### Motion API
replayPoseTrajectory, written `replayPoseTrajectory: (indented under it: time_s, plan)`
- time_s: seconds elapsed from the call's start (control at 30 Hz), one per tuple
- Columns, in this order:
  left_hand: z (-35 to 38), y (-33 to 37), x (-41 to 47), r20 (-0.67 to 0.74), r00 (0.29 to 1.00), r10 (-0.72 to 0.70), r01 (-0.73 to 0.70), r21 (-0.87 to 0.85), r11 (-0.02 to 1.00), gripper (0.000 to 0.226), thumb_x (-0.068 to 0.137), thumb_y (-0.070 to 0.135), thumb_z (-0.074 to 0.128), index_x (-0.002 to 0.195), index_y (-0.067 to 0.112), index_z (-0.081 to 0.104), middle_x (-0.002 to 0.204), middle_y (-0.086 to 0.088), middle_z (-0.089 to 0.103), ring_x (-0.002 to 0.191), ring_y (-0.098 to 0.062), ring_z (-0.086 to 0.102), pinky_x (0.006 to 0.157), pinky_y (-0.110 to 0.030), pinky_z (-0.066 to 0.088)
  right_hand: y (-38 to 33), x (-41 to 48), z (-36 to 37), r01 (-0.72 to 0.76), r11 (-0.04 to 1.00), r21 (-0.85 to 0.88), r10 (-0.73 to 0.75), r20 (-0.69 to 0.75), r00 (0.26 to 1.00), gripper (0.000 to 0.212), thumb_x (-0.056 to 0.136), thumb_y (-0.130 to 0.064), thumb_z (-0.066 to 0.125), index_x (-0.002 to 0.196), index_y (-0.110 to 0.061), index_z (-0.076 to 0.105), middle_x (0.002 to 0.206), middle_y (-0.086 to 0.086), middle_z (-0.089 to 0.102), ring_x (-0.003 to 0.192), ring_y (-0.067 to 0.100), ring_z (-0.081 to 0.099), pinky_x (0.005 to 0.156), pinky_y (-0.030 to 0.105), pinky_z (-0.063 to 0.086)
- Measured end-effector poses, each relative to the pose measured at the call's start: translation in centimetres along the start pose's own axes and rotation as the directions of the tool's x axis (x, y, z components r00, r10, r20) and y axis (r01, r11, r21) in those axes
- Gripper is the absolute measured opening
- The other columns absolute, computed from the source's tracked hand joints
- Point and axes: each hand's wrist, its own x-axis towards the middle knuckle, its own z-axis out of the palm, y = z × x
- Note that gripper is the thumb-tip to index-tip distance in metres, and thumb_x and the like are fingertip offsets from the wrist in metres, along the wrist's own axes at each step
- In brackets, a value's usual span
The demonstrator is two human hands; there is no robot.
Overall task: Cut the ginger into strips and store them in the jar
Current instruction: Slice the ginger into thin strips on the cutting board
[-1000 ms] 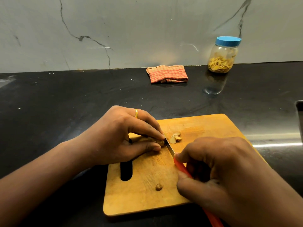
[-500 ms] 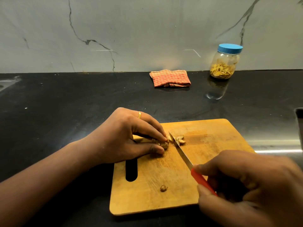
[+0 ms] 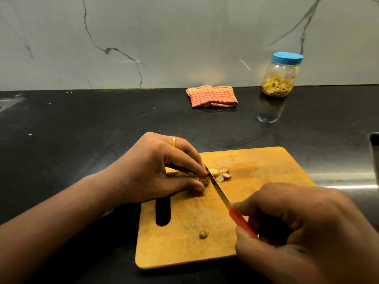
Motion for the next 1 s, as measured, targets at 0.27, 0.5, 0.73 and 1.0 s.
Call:
replayPoseTrajectory:
  time_s: [0.27, 0.5, 0.73, 1.0]
  plan:
    - [0.0, 0.1, 0.0, 0.007, 1.000, -0.005, 0.005, -0.016, 1.000, 0.021, 0.079, 0.026, 0.080, 0.099, 0.018, 0.079, 0.102, 0.010, 0.073, 0.094, -0.004, 0.070, 0.078, -0.020, 0.058, 0.2, 0.7, 0.0, -0.028, 0.996, 0.090, 0.031, -0.032, 0.999, 0.023, 0.064, -0.040, 0.065, 0.081, -0.028, 0.074, 0.057, -0.015, 0.058, 0.051, 0.001, 0.057, 0.043, 0.010, 0.042]
    - [-0.1, 0.0, 0.0, 0.003, 1.000, -0.013, 0.013, -0.020, 1.000, 0.021, 0.079, 0.026, 0.081, 0.098, 0.018, 0.079, 0.101, 0.009, 0.073, 0.093, -0.005, 0.071, 0.077, -0.023, 0.059, 0.3, 1.9, 0.8, -0.074, 0.996, 0.049, 0.074, -0.002, 0.997, 0.025, 0.066, -0.043, 0.063, 0.083, -0.028, 0.072, 0.051, -0.016, 0.044, 0.059, 0.004, 0.052, 0.047, 0.009, 0.035]
    - [-0.3, 0.0, -0.2, -0.014, 0.999, -0.052, 0.051, -0.067, 0.996, 0.023, 0.077, 0.030, 0.080, 0.097, 0.019, 0.080, 0.099, 0.010, 0.075, 0.093, -0.004, 0.072, 0.078, -0.023, 0.060, 0.2, 0.0, 0.1, -0.030, 0.999, 0.019, 0.031, -0.020, 0.999, 0.017, 0.062, -0.039, 0.070, 0.075, -0.029, 0.074, 0.055, -0.016, 0.056, 0.048, -0.002, 0.052, 0.044, 0.010, 0.040]
    - [-0.4, 0.2, -0.2, -0.016, 0.998, -0.061, 0.060, -0.063, 0.996, 0.024, 0.076, 0.034, 0.080, 0.096, 0.021, 0.080, 0.099, 0.012, 0.075, 0.092, -0.003, 0.071, 0.078, -0.027, 0.060, 0.2, -0.5, 0.1, -0.051, 0.997, 0.055, 0.059, -0.141, 0.988, 0.021, 0.057, -0.031, 0.076, 0.078, -0.027, 0.076, 0.057, -0.019, 0.058, 0.048, -0.004, 0.055, 0.047, 0.006, 0.041]
